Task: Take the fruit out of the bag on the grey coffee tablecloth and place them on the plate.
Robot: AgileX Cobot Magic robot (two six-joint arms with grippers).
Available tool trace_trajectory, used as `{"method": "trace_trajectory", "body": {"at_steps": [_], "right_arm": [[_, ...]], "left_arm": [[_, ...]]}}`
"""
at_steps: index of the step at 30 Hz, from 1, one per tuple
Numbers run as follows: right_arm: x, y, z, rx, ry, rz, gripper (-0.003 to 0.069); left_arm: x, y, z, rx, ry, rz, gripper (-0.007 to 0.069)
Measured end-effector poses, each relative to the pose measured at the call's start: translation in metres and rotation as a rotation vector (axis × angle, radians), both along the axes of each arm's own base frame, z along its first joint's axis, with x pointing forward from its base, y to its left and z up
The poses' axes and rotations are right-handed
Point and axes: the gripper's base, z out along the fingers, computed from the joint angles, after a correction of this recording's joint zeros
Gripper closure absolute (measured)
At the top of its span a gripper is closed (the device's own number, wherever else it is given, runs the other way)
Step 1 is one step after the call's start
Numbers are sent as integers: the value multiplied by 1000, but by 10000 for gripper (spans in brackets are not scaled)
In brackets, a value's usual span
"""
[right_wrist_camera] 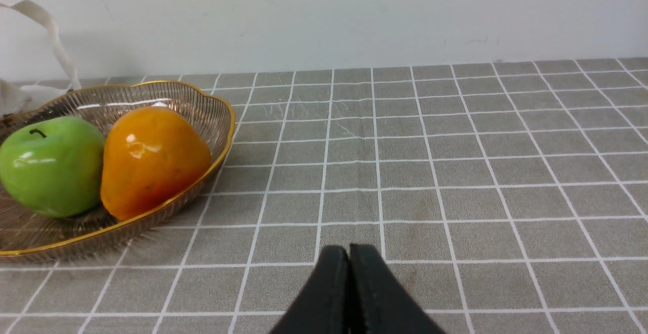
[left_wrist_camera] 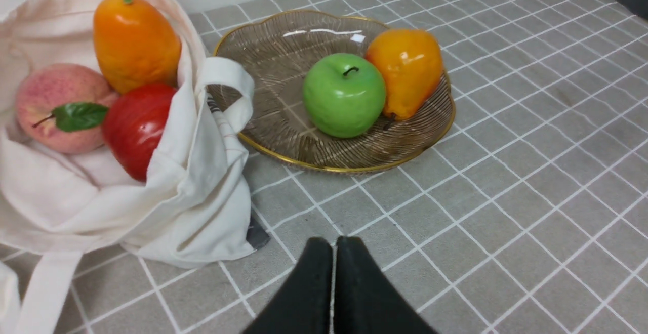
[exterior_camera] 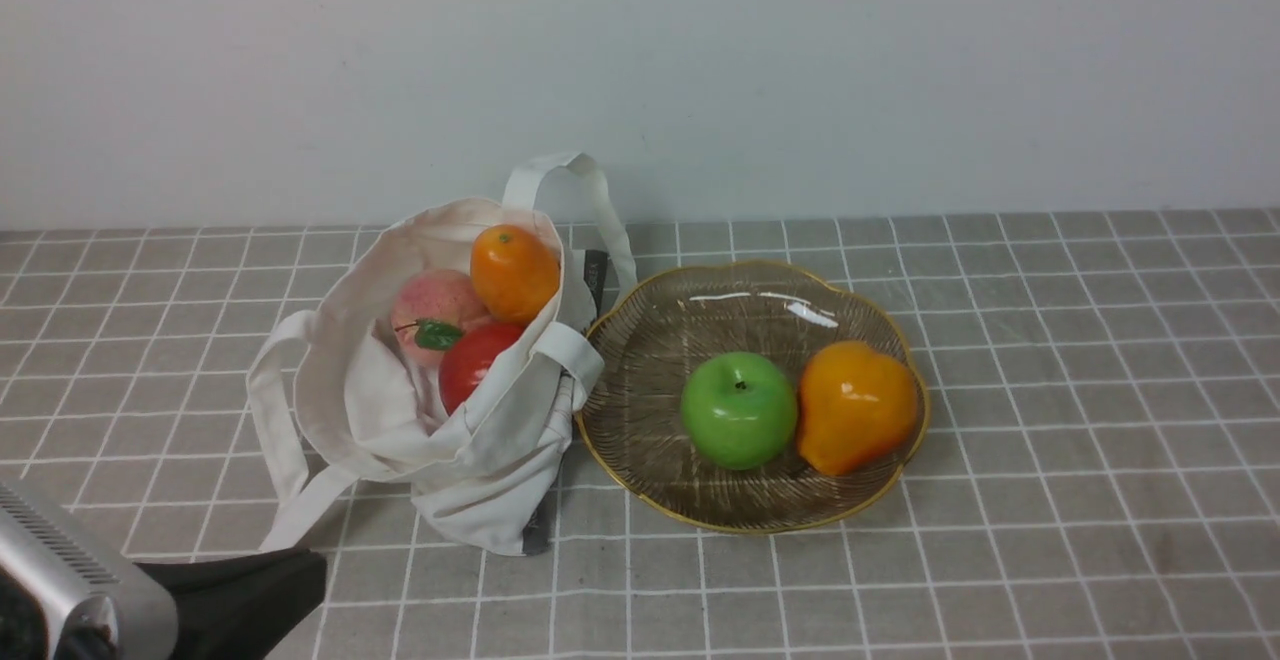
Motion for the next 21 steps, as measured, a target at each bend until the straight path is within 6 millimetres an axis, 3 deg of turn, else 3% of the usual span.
{"method": "trace_trajectory", "body": {"at_steps": [8, 15, 21], "right_arm": [[0, 0, 0, 0, 0, 0, 674], [0, 0, 0, 0, 0, 0, 674], [0, 0, 0, 0, 0, 0, 674]], "left_arm": [[-12, 16, -33, 38, -65, 113, 632], [-31, 44, -77, 18, -99, 437, 632], [-37, 51, -92, -26, -95, 534, 632]]}}
